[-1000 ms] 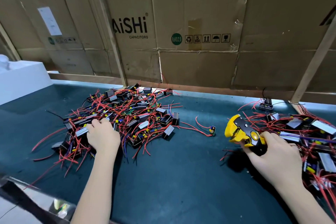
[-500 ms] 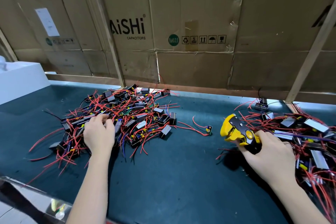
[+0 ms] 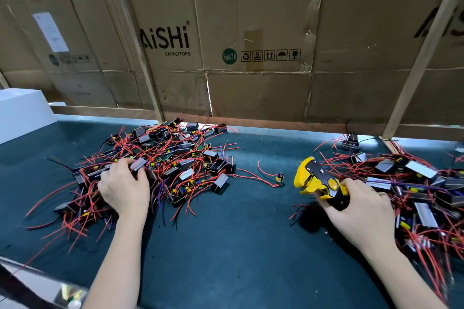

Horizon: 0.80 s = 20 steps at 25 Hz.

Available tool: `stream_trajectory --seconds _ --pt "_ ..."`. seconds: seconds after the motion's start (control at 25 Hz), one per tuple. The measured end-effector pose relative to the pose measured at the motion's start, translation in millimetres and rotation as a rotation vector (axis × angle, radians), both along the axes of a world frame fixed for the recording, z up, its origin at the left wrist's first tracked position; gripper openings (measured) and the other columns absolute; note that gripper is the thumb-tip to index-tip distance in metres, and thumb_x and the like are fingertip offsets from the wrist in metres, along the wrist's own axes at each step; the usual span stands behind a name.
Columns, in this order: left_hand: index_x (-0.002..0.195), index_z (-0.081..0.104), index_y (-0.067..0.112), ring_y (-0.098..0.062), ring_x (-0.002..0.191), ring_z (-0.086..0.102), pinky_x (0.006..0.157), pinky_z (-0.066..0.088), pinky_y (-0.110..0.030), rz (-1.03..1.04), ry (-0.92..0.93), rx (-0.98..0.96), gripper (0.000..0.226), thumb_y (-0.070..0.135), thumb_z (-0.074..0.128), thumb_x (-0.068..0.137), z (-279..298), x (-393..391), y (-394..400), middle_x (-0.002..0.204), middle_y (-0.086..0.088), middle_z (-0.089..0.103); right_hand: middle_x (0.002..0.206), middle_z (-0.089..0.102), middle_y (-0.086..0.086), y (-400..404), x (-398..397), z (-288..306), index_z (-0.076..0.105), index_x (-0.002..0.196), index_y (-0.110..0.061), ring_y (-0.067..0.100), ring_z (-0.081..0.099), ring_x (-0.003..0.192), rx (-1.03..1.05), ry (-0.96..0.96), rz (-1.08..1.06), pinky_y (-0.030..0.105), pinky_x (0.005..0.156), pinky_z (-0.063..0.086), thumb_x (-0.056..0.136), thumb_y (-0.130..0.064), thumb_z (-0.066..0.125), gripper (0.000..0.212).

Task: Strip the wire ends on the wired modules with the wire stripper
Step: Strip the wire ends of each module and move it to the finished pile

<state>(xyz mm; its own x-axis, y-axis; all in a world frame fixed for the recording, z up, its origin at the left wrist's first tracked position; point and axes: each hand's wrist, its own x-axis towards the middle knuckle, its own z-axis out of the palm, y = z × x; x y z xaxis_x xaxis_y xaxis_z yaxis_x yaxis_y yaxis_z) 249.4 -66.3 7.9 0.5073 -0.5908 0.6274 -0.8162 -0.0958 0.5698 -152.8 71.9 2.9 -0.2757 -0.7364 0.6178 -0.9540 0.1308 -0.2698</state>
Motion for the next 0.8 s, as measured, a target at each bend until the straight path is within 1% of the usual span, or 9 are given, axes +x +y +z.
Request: stream_trajectory --seconds 0.16,0.24,0.32,0.4,0.48,0.52,0.64,0.72,0.8 --pt "0.11 0.059 -0.001 -0.037 0.099 0.051 0.083 0.038 -0.042 -0.078 0.152 -0.376 0.022 0.013 0.056 0.093 22.6 -9.3 0.8 0.106 -0.021 0.062 0.063 0.049 -0.002 0.4 0.6 0.6 0.045 0.068 -0.016 0.034 0.059 0.067 -0.031 -0.005 0.021 0.041 0.066 0.038 0.074 -0.059 0.063 0.047" --pt "0.108 0.06 -0.002 -0.018 0.094 0.05 0.082 0.037 -0.04 -0.103 0.134 -0.559 0.022 0.012 0.055 0.092 43.1 -15.0 2.8 0.102 -0.017 0.062 0.063 0.049 -0.002 -0.2 -0.4 0.1 0.045 0.068 -0.016 0.033 0.06 0.066 -0.04 -0.001 0.028 0.041 0.065 0.038 0.072 -0.063 0.055 0.048" --pt "0.106 0.062 0.001 -0.003 0.093 0.042 0.082 0.038 -0.038 -0.138 0.073 -0.663 0.021 0.013 0.059 0.089 66.5 -30.4 8.1 0.098 -0.009 0.061 0.064 0.052 0.0 -1.7 -1.7 -0.8 0.05 0.068 -0.015 0.033 0.061 0.068 -0.021 0.002 0.017 0.041 0.066 0.039 0.072 -0.066 0.05 0.051" --pt "0.107 0.063 0.008 -0.006 0.092 0.05 0.083 0.04 -0.032 -0.269 0.065 -0.668 0.021 0.017 0.064 0.087 85.8 -56.9 17.2 0.1 -0.005 0.064 0.067 0.055 0.001 -2.8 -2.1 -1.4 0.053 0.07 -0.014 0.033 0.062 0.07 0.004 -0.002 0.002 0.042 0.068 0.04 0.073 -0.064 0.056 0.05" --pt "0.11 0.062 0.015 -0.007 0.092 0.059 0.083 0.045 -0.021 -0.6 0.165 -0.524 0.025 0.016 0.068 0.085 96.3 -88.6 27.0 0.101 0.003 0.066 0.068 0.056 0.002 -3.1 -1.4 -0.5 0.052 0.071 -0.014 0.033 0.062 0.072 0.012 -0.025 0.003 0.042 0.069 0.04 0.075 -0.057 0.069 0.046" --pt "0.11 0.063 0.016 -0.003 0.089 0.061 0.081 0.046 -0.017 -0.817 0.242 -0.356 0.026 0.012 0.069 0.085 95.9 -105.3 31.3 0.099 0.005 0.067 0.068 0.056 0.002 -2.4 -0.9 0.2 0.052 0.07 -0.014 0.034 0.061 0.072 0.012 -0.051 0.007 0.043 0.069 0.04 0.075 -0.052 0.076 0.045" --pt "0.1 0.069 0.005 -0.008 0.071 0.063 0.071 0.05 -0.022 -1.309 0.419 0.361 0.015 0.003 0.07 0.085 68.0 -157.3 43.6 0.084 -0.006 0.07 0.066 0.052 -0.001 0.7 -1.3 2.2 0.046 0.068 -0.016 0.035 0.059 0.071 0.003 -0.149 0.008 0.042 0.069 0.041 0.073 -0.045 0.08 0.044" --pt "0.094 0.072 0.004 -0.002 0.071 0.06 0.074 0.048 -0.02 -1.307 0.2 0.575 0.01 0.009 0.073 0.085 33.5 -182.7 48.9 0.086 -0.009 0.072 0.063 0.052 -0.001 1.8 -0.7 4.6 0.046 0.068 -0.015 0.035 0.057 0.069 -0.007 -0.227 0.003 0.043 0.069 0.044 0.076 -0.048 0.077 0.046" --pt "0.089 0.075 0.012 0.011 0.067 0.052 0.069 0.037 -0.009 -1.222 0.01 0.573 0.01 0.021 0.074 0.085 10.0 -195.4 51.9 0.086 -0.001 0.07 0.06 0.052 -0.001 1.5 -0.1 7.2 0.049 0.067 -0.015 0.034 0.054 0.066 -0.037 -0.284 0.007 0.044 0.068 0.045 0.076 -0.05 0.075 0.044"
